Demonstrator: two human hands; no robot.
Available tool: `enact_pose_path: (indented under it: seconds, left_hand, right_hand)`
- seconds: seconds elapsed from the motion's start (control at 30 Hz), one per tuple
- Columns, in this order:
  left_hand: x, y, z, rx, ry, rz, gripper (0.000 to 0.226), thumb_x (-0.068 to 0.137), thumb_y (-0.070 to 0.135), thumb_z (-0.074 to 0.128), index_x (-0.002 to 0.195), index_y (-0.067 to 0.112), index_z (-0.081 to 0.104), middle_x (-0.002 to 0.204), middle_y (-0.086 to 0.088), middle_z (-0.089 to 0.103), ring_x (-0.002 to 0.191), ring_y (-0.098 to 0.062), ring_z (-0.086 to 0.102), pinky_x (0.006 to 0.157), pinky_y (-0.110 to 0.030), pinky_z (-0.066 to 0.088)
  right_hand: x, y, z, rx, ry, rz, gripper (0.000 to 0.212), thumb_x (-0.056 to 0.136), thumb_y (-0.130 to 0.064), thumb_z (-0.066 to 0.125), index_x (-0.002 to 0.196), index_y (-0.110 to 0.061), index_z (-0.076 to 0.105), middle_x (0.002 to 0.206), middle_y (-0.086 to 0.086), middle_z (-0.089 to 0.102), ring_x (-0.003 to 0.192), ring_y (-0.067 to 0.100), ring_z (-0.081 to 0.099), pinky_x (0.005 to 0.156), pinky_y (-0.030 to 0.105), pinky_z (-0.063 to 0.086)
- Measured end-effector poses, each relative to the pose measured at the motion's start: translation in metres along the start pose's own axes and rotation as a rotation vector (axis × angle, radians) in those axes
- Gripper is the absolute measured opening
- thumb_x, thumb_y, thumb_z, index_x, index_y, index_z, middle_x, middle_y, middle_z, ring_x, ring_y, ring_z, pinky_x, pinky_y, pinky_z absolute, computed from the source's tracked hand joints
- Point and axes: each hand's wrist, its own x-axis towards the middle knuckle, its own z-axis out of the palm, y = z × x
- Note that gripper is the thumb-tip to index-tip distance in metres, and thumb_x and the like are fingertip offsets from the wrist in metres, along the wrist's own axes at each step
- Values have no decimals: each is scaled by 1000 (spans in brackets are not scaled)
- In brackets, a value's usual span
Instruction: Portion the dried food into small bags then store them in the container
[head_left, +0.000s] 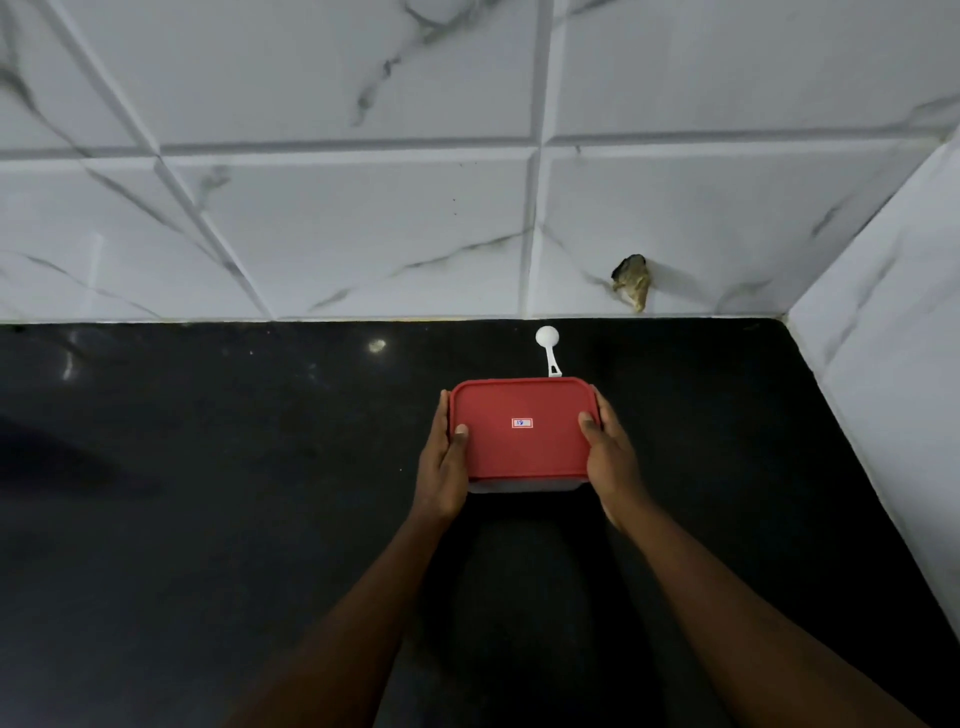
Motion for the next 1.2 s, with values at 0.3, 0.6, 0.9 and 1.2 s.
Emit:
enact_pose_path:
  seconds: [0.3,0.6,0.9,1.2]
  left_hand:
    - [77,7,-34,46,-7,45,57,111,20,41,163,13,20,151,12,31,140,-4,34,90,9,30]
    - [147,8,-51,38,8,79,53,111,17,42,162,11,27,158,8,35,144,-6,35,100,5,29]
    - [187,8,-54,13,7,58,55,112,20,42,163,15,23,159,8,33,142,-1,32,98,5,30]
    - [191,11,-53,18,20,41,55,112,21,42,163,16,24,160,9,33,143,0,32,110,-6,30]
  right_hand:
    - [49,-25,55,-60,15,-42,45,108,-28,44,153,-32,41,131,-2,61,114,15,62,104,39,51]
    - [108,-37,94,-103,28,-55,48,107,-31,44,154,-25,39,137,6,60,120,22,61,107,47,49]
    - [147,-45,112,-71,64,-44,48,105,-30,49,153,-24,43,134,3,61,121,21,61,109,46,47]
    - [147,-50,113,-54,68,-45,48,107,-25,47,154,-21,41,137,4,60,120,17,59,105,34,47]
